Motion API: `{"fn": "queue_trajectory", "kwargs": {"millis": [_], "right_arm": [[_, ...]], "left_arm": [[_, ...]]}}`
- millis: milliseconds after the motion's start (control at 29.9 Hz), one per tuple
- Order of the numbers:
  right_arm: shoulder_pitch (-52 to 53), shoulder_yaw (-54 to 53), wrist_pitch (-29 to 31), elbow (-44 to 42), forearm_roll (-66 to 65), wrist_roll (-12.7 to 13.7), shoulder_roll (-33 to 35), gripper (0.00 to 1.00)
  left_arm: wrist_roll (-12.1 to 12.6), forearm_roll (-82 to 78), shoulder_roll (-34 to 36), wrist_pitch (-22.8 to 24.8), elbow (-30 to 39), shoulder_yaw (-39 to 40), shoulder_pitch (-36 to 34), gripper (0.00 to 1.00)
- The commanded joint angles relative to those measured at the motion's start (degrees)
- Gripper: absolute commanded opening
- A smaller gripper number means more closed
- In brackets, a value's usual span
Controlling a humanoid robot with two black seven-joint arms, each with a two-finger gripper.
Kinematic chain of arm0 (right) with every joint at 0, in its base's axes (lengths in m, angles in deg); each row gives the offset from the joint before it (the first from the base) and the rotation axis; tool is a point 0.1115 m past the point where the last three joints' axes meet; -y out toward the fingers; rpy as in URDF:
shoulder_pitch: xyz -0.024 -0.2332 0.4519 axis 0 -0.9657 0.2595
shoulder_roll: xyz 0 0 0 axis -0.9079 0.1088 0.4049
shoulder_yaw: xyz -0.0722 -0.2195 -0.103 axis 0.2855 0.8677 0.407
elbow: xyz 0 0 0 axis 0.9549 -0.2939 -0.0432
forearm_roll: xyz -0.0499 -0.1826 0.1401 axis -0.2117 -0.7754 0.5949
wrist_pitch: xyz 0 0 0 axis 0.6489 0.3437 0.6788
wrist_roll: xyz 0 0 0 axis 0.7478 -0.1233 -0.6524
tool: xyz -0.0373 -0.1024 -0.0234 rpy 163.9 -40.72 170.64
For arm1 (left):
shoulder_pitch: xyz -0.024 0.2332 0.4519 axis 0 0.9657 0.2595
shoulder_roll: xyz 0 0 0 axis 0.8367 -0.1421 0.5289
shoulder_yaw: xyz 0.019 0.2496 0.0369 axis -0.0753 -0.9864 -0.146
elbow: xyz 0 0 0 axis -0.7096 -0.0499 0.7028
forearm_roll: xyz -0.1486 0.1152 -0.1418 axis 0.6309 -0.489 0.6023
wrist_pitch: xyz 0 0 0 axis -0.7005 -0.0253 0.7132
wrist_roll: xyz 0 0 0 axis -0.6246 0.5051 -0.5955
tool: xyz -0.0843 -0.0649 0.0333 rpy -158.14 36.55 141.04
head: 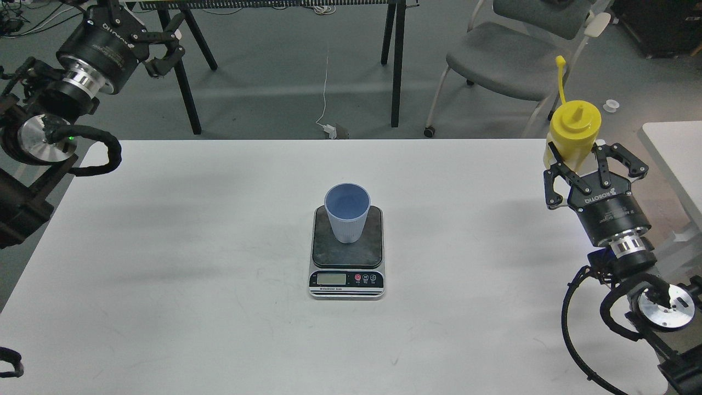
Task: Pour seasoning into cup on scale with both arms
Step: 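Lift the yellow bottle with the right gripper toward the cup, then tilt the bottle nozzle down into the blue cup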
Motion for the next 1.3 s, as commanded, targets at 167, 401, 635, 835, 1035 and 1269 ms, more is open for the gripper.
{"fn": "queue_trajectory", "kwargs": {"millis": [167,401,635,835,1035,1269], "right_arm": [[11.37,2.71,-8.29,1.93,-18.95,0.18,-1.03,0.39],[20.34,10.98,-22.53,1.40,-28.97,0.09,-1.30,0.39],[26.66,20.10,-30.18,1.23,-45.83,0.09,-1.73,0.39],[34.93,32.94,-35.29,0.79,-52.98,0.09,-4.55,0.39],[41.95,40.76,-37.48,-2.11,-64.38,0.09,-5.34,0.39],[51.28,53.69,-41.70,-2.73,-69.93,0.09,-5.51,0.39]], "left_arm": [[-0.23,0.45,0.13,0.19,-0.09,0.36,1.35,0.99],[-0.23,0.45,-0.05,0.19,-0.09,0.36,1.44,0.99],[-0.40,0.45,-0.22,0.19,-0.09,0.36,1.44,0.99],[-0.40,0.45,-0.22,0.89,-0.09,0.36,1.44,0.99],[-0.40,0.45,0.13,0.89,-0.01,0.36,1.44,0.99],[-0.31,0.45,0.39,0.89,-0.09,0.27,1.44,0.99]]}}
